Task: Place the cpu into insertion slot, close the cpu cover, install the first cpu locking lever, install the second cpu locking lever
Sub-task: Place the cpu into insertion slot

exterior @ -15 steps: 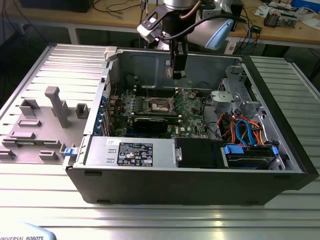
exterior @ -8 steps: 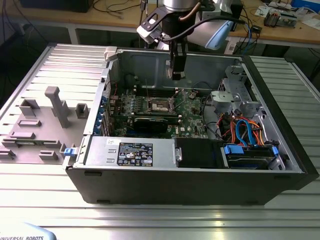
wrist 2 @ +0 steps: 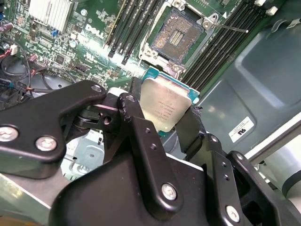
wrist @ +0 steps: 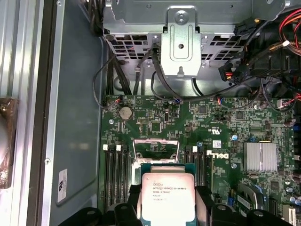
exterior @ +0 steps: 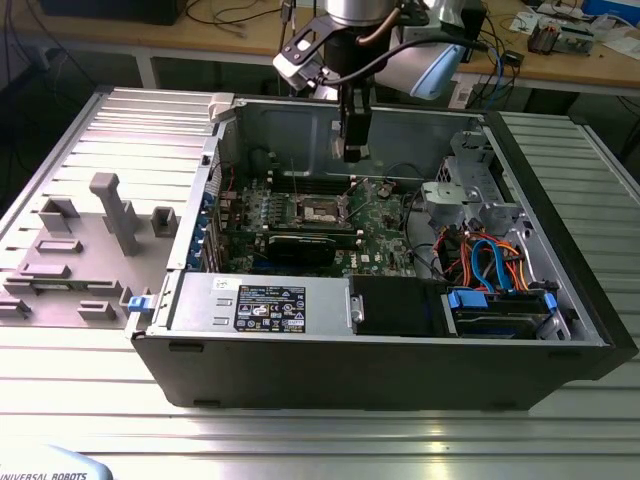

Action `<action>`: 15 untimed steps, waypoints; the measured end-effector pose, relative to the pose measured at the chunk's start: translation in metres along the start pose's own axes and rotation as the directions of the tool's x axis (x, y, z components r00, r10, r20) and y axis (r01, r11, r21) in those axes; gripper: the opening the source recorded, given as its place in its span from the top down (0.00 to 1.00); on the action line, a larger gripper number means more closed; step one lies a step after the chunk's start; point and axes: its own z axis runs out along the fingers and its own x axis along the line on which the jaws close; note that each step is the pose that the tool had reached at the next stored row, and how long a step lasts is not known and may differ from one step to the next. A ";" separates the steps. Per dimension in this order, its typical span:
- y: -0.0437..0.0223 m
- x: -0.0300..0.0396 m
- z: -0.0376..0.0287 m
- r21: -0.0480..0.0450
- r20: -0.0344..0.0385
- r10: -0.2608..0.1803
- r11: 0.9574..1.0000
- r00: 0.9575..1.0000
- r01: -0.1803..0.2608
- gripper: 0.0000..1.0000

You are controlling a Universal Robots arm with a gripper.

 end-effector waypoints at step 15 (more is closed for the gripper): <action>-0.0019 0.0002 0.0185 0.001 0.007 0.062 0.998 0.998 -0.062 0.46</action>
